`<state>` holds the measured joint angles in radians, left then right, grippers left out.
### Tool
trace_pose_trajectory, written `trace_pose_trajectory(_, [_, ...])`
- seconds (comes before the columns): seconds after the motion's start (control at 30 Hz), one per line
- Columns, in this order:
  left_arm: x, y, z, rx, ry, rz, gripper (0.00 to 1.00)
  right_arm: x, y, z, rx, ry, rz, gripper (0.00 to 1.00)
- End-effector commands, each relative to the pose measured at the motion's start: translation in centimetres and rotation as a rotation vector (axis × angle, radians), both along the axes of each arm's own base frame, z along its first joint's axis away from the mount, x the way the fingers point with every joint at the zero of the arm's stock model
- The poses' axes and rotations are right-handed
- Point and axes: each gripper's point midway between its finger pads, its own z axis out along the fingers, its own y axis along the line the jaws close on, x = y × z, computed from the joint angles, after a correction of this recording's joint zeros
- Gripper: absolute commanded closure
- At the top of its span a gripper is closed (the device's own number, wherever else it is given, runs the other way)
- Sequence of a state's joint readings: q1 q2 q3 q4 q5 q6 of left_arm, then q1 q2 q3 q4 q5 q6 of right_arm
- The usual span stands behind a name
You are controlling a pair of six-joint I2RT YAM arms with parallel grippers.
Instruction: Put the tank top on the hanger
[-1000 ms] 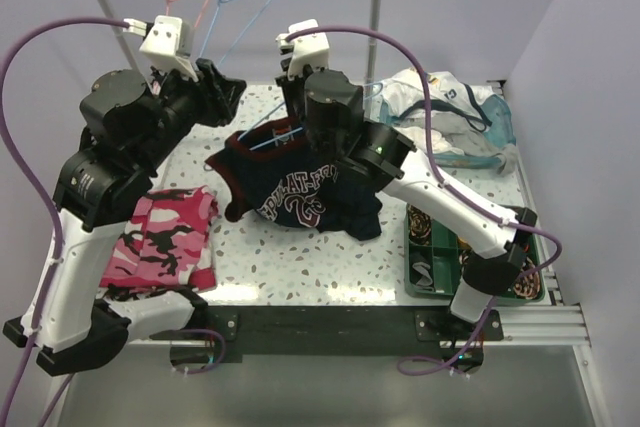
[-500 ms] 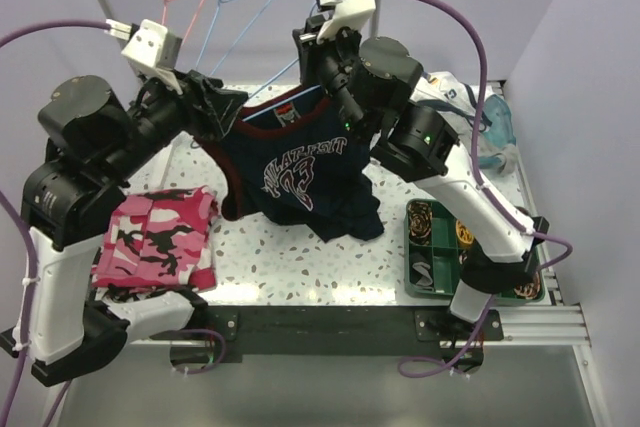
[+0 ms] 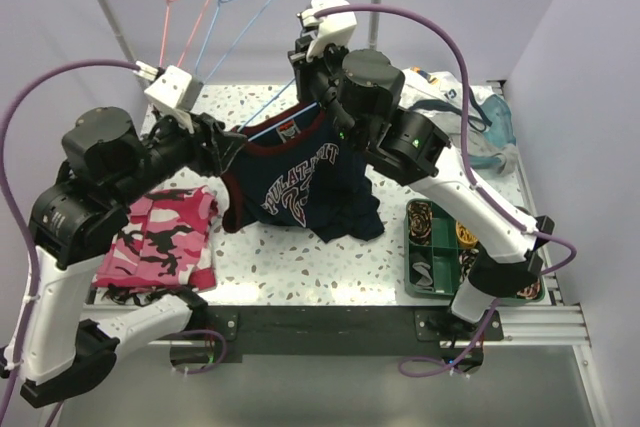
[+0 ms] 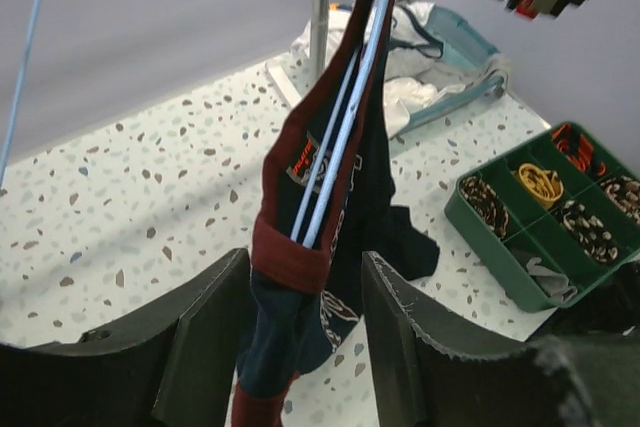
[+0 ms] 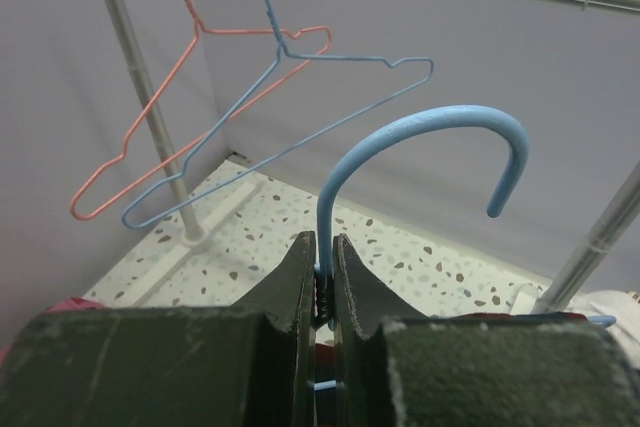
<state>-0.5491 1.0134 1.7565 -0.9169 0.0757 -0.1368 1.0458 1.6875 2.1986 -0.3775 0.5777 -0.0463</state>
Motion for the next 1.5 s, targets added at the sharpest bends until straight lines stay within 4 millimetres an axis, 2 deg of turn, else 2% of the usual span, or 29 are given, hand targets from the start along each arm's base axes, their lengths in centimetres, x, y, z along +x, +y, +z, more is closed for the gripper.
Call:
trace_pose_trajectory(0.0, [0.1, 0.1, -2.8, 0.064, 0.054, -0.009, 0.46, -0.8, -1.0, 3.2, 0.076, -0.065, 0.03, 1.0])
trace_pose_trajectory(0.27, [0.9, -0.5, -5.1, 0.103, 0.099, -0.018, 0.49, -0.8, -0.7, 2.7, 0.068, -0.06, 0.033, 1.0])
trace_pose_trajectory(0.47, [1.0, -0.8, -5.7, 0.104, 0.101, -0.032, 0.69, -0.8, -0.5, 2.8, 0.067, -0.066, 0.04, 1.0])
trace_pose_trajectory(0.57, [1.0, -1.2, -6.3, 0.106, 0.11, -0.054, 0.85, -0.9, -0.5, 3.2, 0.076, -0.076, 0.047, 1.0])
trace_pose_trajectory(0.6, [1.2, -1.2, -6.5, 0.104, 0.109, -0.046, 0.97, -0.9, -0.4, 3.2, 0.077, -0.077, 0.05, 1.0])
trace_pose_trajectory(0.63, [1.3, -1.1, -6.5, 0.1, 0.107, -0.036, 1.0, -0.9, -0.4, 3.1, 0.075, -0.077, 0.051, 1.0])
trace_pose_trajectory(0.83, [1.4, -0.9, -5.0, 0.004, 0.04, 0.001, 1.0, -0.8, -0.1, 3.0, 0.076, -0.081, 0.057, 1.0])
trace_pose_trajectory(0.9, [1.6, -0.9, -4.8, -0.023, 0.033, 0.02, 1.0, -0.9, -0.3, 2.7, 0.076, -0.081, 0.055, 0.95])
trace_pose_trajectory(0.93, [1.6, -0.8, -4.6, -0.031, 0.026, 0.025, 1.0, -0.9, -0.3, 2.7, 0.078, -0.083, 0.055, 0.87])
trace_pose_trajectory(1.0, [1.7, -0.7, -4.3, -0.061, 0.011, 0.039, 1.0, -1.0, -0.4, 2.5, 0.081, -0.086, 0.055, 0.8])
trace_pose_trajectory(1.03, [1.6, -0.6, -4.2, -0.069, 0.005, 0.043, 1.0, -0.9, -0.4, 2.3, 0.078, -0.087, 0.054, 0.73])
trace_pose_trajectory(1.2, [1.7, -0.4, -4.0, -0.109, -0.002, 0.065, 1.0, -1.0, -0.5, 2.4, 0.076, -0.089, 0.057, 0.57])
trace_pose_trajectory(1.23, [1.7, -0.4, -3.9, -0.115, -0.005, 0.07, 1.0, -1.2, -0.5, 2.5, 0.077, -0.091, 0.063, 0.49])
trace_pose_trajectory(1.27, [1.8, -0.3, -3.9, -0.131, 0.002, 0.081, 1.0, -1.3, -0.4, 2.4, 0.076, -0.091, 0.071, 0.46])
trace_pose_trajectory(1.33, [2.0, -0.2, -4.0, -0.138, 0.005, 0.094, 1.0, -1.7, -0.9, 2.6, 0.086, -0.09, 0.076, 0.33])
trace_pose_trajectory(1.4, [2.4, 0.1, -3.9, -0.148, 0.01, 0.127, 1.0, -2.0, -1.2, 2.3, 0.082, -0.082, 0.082, 0.27])
trace_pose_trajectory(1.47, [2.6, 0.3, -3.3, -0.151, 0.001, 0.143, 1.0, -2.6, -2.5, 2.3, 0.101, -0.08, 0.076, 0.18])
